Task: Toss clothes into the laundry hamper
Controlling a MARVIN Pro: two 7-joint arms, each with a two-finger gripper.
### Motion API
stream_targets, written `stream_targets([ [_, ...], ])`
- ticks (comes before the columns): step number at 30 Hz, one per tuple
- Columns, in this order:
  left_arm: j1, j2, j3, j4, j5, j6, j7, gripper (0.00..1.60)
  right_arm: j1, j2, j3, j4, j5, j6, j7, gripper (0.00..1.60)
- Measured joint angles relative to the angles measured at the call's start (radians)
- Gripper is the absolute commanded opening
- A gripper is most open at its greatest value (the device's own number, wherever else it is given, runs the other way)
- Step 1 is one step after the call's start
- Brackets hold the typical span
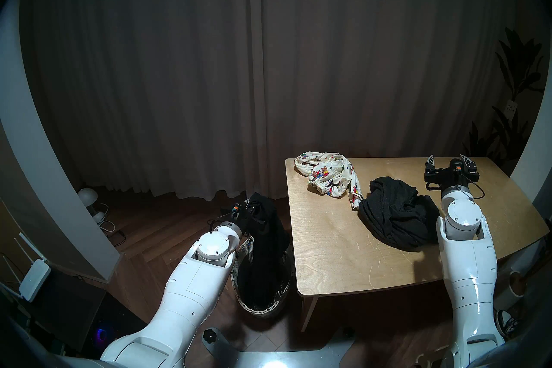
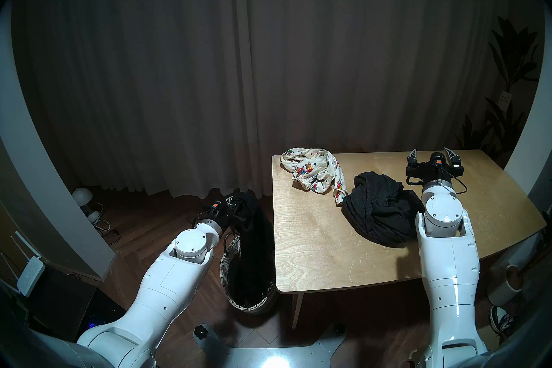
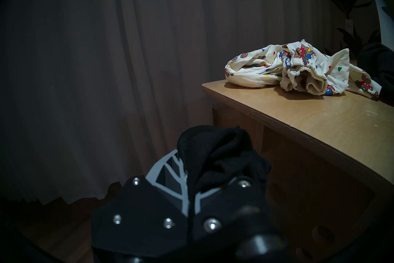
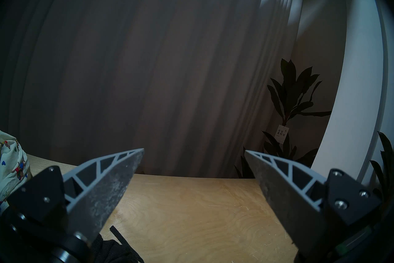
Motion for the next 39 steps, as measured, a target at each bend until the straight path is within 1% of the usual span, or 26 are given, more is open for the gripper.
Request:
stream_targets([
  [5, 0.007, 0.003, -0.001, 0.001, -0.002, -0.004, -0.011, 0.00, 0.000, 0.000, 0.000, 0.000, 0.000, 0.000, 0.000, 1.60],
  [14, 0.015, 0.014, 0.027, 0.000, 0.011, -0.005, -0.039, 0.00, 0.000, 0.000, 0.000, 0.000, 0.001, 0.000, 0.000, 1.60],
  [22, 0.016, 0.020, 0.034, 0.005, 0.021, -0.005, -0.050, 0.00, 0.000, 0.001, -0.001, 0.000, 0.001, 0.000, 0.000, 1.60],
  [23, 0.016, 0.020, 0.034, 0.006, 0.021, -0.005, -0.050, 0.20, 0.000, 0.001, -0.001, 0.000, 0.001, 0.000, 0.000, 1.60],
  [24, 0.016, 0.020, 0.034, 0.007, 0.022, -0.005, -0.050, 0.58, 0.000, 0.001, -0.001, 0.000, 0.001, 0.000, 0.000, 1.60],
  [25, 0.016, 0.020, 0.033, 0.008, 0.022, -0.005, -0.050, 0.78, 0.000, 0.001, -0.001, 0.000, 0.001, 0.000, 0.000, 1.60],
  [26, 0.016, 0.020, 0.032, 0.010, 0.022, -0.004, -0.050, 0.92, 0.000, 0.001, -0.001, 0.000, 0.001, 0.000, 0.000, 1.60],
  [27, 0.016, 0.020, 0.031, 0.012, 0.022, -0.003, -0.050, 0.92, 0.000, 0.001, -0.001, 0.000, 0.001, 0.000, 0.000, 1.60],
  [28, 0.016, 0.020, 0.029, 0.014, 0.022, -0.002, -0.049, 1.31, 0.000, 0.001, -0.001, 0.000, 0.001, 0.000, 0.000, 1.60],
  [29, 0.016, 0.019, 0.027, 0.016, 0.022, -0.002, -0.047, 1.44, 0.000, 0.001, -0.001, 0.000, 0.001, 0.000, 0.000, 1.60],
  [30, 0.015, 0.019, 0.021, 0.022, 0.020, 0.001, -0.041, 1.49, 0.000, 0.001, -0.001, 0.000, 0.001, 0.000, 0.000, 1.60],
  [33, 0.012, 0.017, 0.009, 0.040, 0.013, 0.003, -0.032, 1.31, 0.000, 0.001, -0.001, 0.000, 0.001, 0.000, 0.000, 1.60],
  [38, 0.011, 0.017, -0.004, 0.069, 0.002, 0.002, -0.025, 1.27, -0.001, 0.001, -0.001, 0.000, 0.001, 0.000, 0.000, 1.60],
  [39, 0.013, 0.017, -0.007, 0.068, -0.002, 0.001, -0.024, 1.21, -0.001, 0.001, -0.001, 0.000, 0.001, 0.000, 0.000, 1.60],
])
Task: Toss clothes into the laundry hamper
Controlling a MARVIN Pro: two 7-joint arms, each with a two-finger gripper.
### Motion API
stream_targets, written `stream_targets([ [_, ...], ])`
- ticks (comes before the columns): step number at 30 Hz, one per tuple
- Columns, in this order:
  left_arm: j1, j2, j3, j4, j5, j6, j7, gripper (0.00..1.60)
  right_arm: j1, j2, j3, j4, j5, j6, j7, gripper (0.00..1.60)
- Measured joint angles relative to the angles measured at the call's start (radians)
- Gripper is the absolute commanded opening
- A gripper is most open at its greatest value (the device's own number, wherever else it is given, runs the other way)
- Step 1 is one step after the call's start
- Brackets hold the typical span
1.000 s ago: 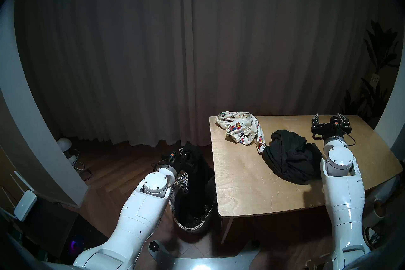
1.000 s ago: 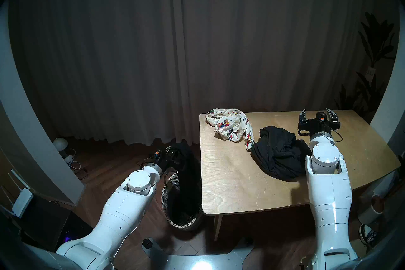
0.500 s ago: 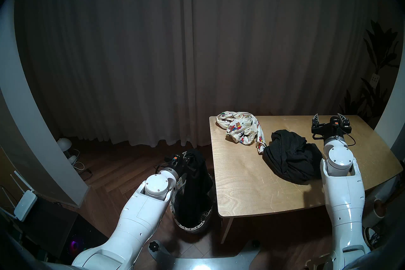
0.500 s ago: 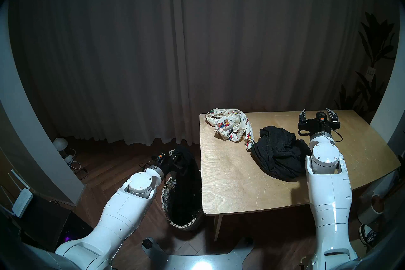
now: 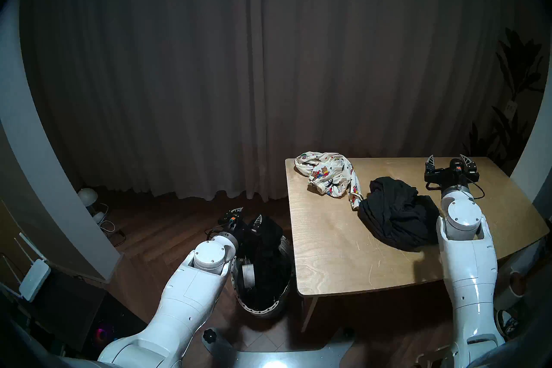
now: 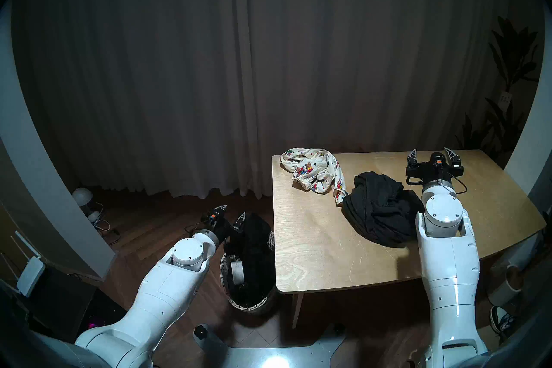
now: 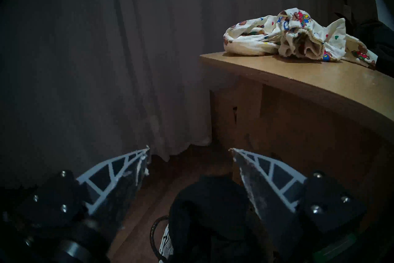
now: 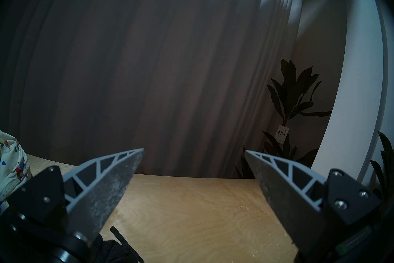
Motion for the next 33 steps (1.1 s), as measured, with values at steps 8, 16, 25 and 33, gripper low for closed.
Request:
stream_targets([
  [8, 0.021, -0.007, -0.027, -0.045, -0.039, -0.013, 0.003, 1.24, 0.000, 0.000, 0.000, 0.000, 0.000, 0.000, 0.000, 1.60],
  [16, 0.049, -0.024, -0.094, -0.133, -0.127, -0.070, 0.003, 1.60, 0.000, 0.001, -0.001, 0.001, 0.000, 0.000, 0.000, 1.60],
  [25, 0.092, -0.003, -0.184, -0.251, -0.177, -0.154, 0.029, 1.60, 0.018, -0.019, -0.059, -0.040, 0.024, 0.001, 0.033, 1.60],
  [33, 0.185, 0.025, -0.247, -0.371, -0.200, -0.188, 0.051, 1.60, 0.041, -0.081, -0.196, -0.120, 0.059, 0.061, 0.084, 1.60],
])
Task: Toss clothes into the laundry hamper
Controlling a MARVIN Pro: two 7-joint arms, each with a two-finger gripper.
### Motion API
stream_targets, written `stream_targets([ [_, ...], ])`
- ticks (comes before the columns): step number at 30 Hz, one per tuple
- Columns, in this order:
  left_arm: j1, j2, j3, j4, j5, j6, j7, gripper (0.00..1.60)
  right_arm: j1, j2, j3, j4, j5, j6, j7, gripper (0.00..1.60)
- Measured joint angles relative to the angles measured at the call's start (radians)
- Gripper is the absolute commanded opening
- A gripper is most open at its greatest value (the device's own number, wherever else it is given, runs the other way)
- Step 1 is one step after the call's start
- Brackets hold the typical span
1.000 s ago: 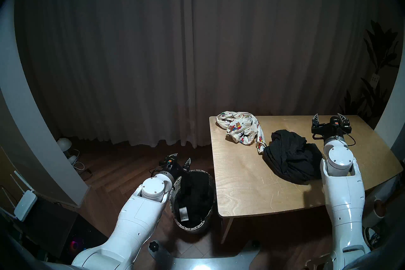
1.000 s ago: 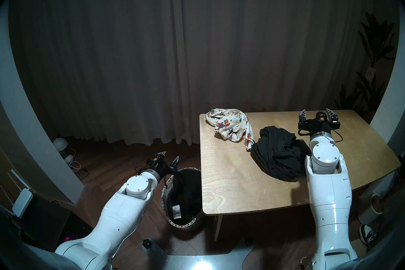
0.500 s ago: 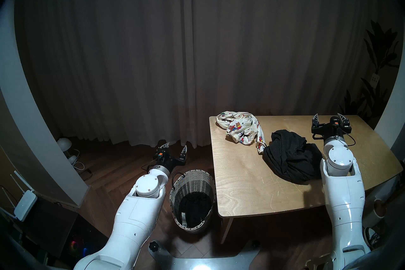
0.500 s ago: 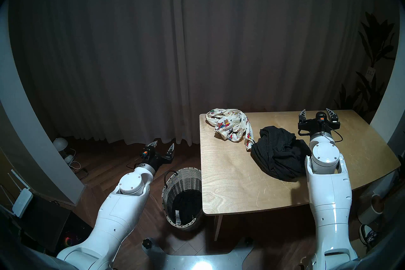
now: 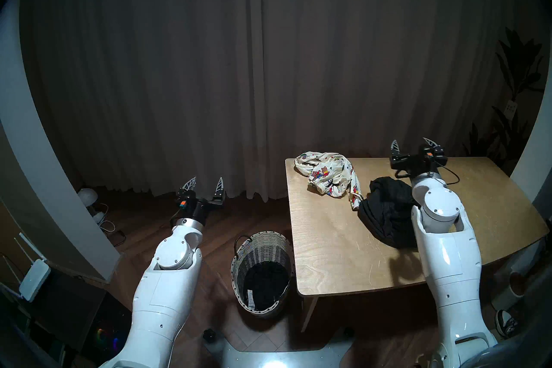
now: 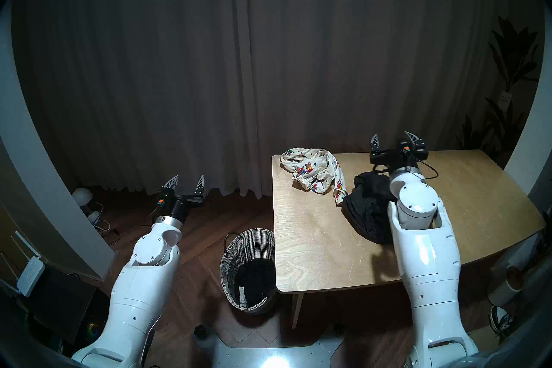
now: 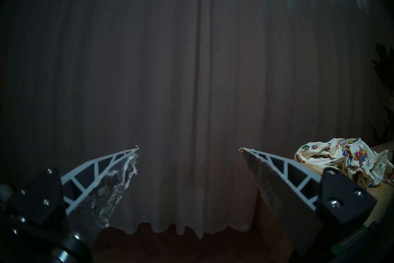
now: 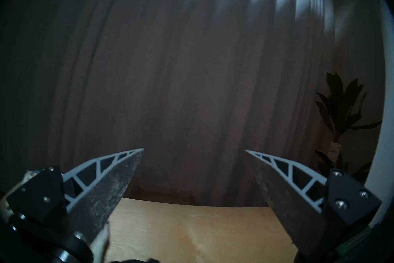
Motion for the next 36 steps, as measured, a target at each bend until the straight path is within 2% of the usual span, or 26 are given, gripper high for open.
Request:
stream_targets([
  [8, 0.096, 0.006, -0.023, -0.092, -0.018, -0.004, 0.011, 1.60, -0.068, -0.027, 0.008, -0.052, 0.003, 0.132, -0.024, 1.60],
  [13, 0.144, 0.008, -0.024, -0.144, -0.026, 0.007, 0.009, 1.60, -0.125, -0.039, 0.025, -0.060, -0.038, 0.218, -0.070, 1.60],
  [16, 0.178, 0.012, -0.016, -0.192, -0.029, 0.043, 0.000, 1.60, -0.179, -0.051, 0.026, -0.072, -0.072, 0.285, -0.097, 1.60],
  [19, 0.200, 0.016, -0.005, -0.231, -0.030, 0.087, -0.004, 1.60, -0.220, -0.056, 0.011, -0.092, -0.093, 0.321, -0.107, 1.60],
  [24, 0.225, 0.021, 0.002, -0.284, -0.022, 0.151, -0.002, 1.60, -0.247, -0.056, -0.008, -0.085, -0.113, 0.332, -0.116, 1.60],
  [32, 0.265, 0.021, 0.006, -0.346, -0.006, 0.223, 0.030, 1.60, -0.231, -0.036, -0.022, 0.065, -0.145, 0.312, -0.135, 1.60],
  [33, 0.271, 0.020, 0.006, -0.352, -0.004, 0.231, 0.037, 1.60, -0.223, -0.032, -0.020, 0.082, -0.147, 0.299, -0.137, 0.68],
  [34, 0.274, 0.019, 0.006, -0.355, -0.003, 0.234, 0.040, 1.60, -0.219, -0.030, -0.019, 0.091, -0.148, 0.292, -0.138, 0.00],
  [36, 0.281, 0.017, 0.006, -0.359, -0.001, 0.241, 0.046, 1.60, -0.209, -0.028, -0.013, 0.117, -0.149, 0.280, -0.142, 0.00],
])
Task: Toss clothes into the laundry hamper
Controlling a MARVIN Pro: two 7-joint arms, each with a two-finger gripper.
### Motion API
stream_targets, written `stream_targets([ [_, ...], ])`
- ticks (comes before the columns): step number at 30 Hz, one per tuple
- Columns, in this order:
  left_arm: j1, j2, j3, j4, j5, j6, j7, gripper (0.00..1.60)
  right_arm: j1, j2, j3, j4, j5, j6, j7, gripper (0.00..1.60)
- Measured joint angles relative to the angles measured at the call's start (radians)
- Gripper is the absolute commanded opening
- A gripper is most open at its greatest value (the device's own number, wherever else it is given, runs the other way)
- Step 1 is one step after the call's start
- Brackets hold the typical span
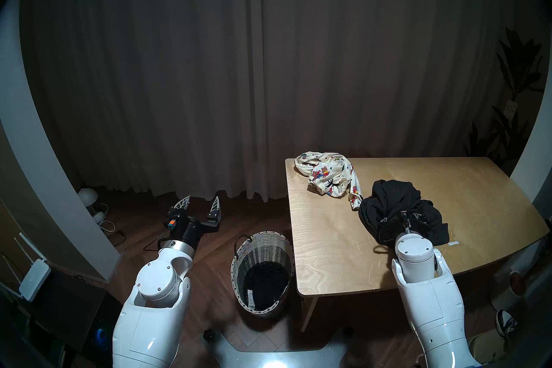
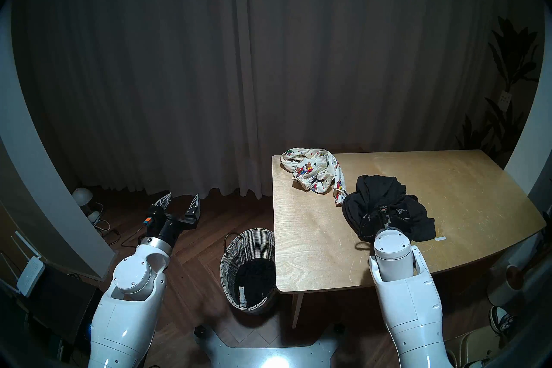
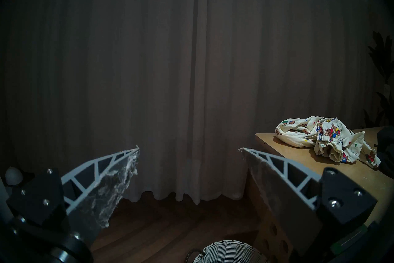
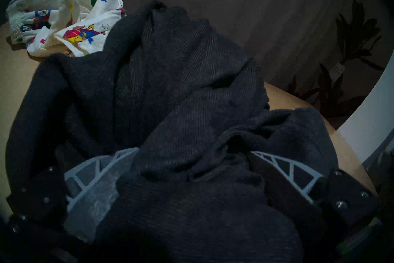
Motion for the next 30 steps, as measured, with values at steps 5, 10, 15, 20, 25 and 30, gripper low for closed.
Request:
stream_targets([
  [5, 0.013, -0.007, 0.003, -0.009, 0.007, 0.018, 0.017, 1.60, 0.023, 0.001, 0.020, 0.061, 0.007, -0.060, -0.013, 0.00],
  [10, 0.016, -0.013, 0.006, -0.015, 0.016, 0.036, 0.034, 1.60, 0.026, -0.011, 0.041, 0.080, 0.052, -0.138, -0.009, 0.00],
  [15, 0.010, -0.016, 0.010, -0.015, 0.020, 0.042, 0.041, 1.60, 0.017, -0.025, 0.042, 0.029, 0.088, -0.192, 0.013, 0.00],
  [20, 0.002, -0.021, 0.023, -0.014, 0.022, 0.042, 0.044, 1.60, 0.045, -0.034, 0.048, -0.020, 0.117, -0.238, 0.027, 0.00],
  [25, -0.003, -0.027, 0.035, -0.009, 0.024, 0.042, 0.044, 1.60, 0.093, -0.029, 0.060, -0.076, 0.145, -0.287, 0.040, 0.00],
  [30, -0.004, -0.029, 0.036, -0.002, 0.027, 0.042, 0.047, 1.60, 0.133, -0.024, 0.059, -0.122, 0.168, -0.324, 0.054, 0.00],
])
